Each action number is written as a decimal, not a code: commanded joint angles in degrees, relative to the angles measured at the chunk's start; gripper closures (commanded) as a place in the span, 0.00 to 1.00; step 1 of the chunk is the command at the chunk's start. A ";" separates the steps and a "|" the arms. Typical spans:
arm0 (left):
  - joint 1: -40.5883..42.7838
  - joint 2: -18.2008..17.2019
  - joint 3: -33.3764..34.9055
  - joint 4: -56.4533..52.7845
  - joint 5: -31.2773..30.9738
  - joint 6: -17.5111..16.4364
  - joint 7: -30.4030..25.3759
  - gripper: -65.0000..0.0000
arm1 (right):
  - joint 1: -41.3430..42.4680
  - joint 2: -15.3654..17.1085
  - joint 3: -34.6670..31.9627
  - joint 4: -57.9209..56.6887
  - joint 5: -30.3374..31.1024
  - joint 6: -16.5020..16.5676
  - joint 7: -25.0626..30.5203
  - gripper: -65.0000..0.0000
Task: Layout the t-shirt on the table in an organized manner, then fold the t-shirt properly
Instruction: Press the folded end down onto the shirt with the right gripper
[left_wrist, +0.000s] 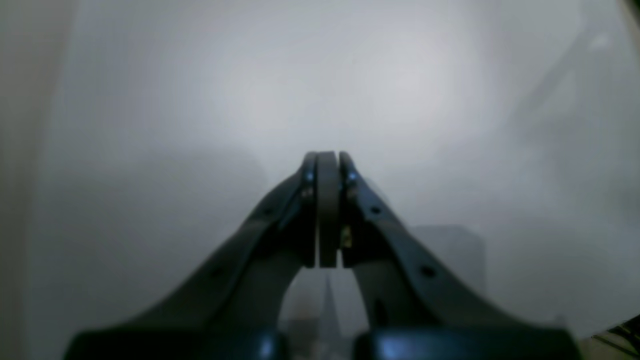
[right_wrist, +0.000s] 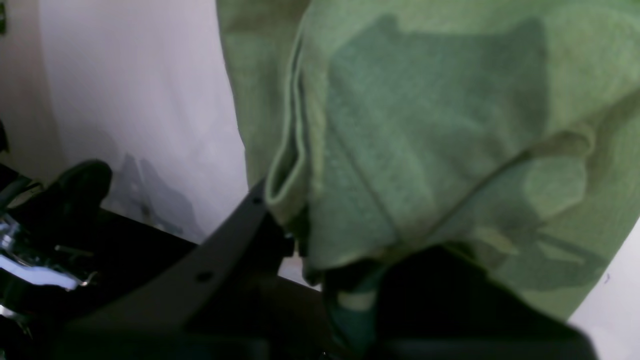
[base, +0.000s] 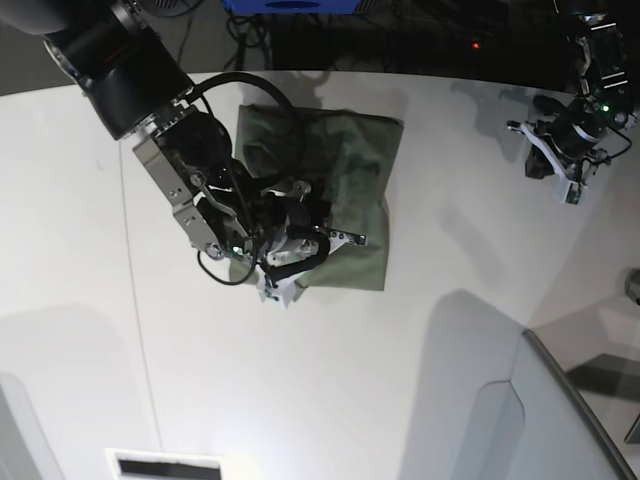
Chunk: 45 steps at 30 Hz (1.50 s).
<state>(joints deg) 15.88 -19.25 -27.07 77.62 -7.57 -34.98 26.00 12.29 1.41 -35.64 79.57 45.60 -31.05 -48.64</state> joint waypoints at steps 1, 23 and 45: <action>-0.54 -1.46 -0.31 0.84 -0.73 -0.23 -1.43 1.00 | 1.11 -0.57 0.17 0.56 0.68 0.41 0.33 1.00; -0.98 -2.51 -0.40 0.48 -0.73 -0.23 -1.60 1.00 | 1.02 -3.21 0.25 -3.13 1.03 3.31 0.16 0.88; -1.07 -3.39 -0.40 0.40 -0.73 -0.23 -1.52 1.00 | -0.47 -7.87 0.17 -4.01 1.03 13.07 -1.69 0.44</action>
<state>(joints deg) 15.20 -21.50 -27.03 77.34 -7.75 -35.38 25.52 10.74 -5.91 -35.64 74.94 46.24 -18.04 -50.57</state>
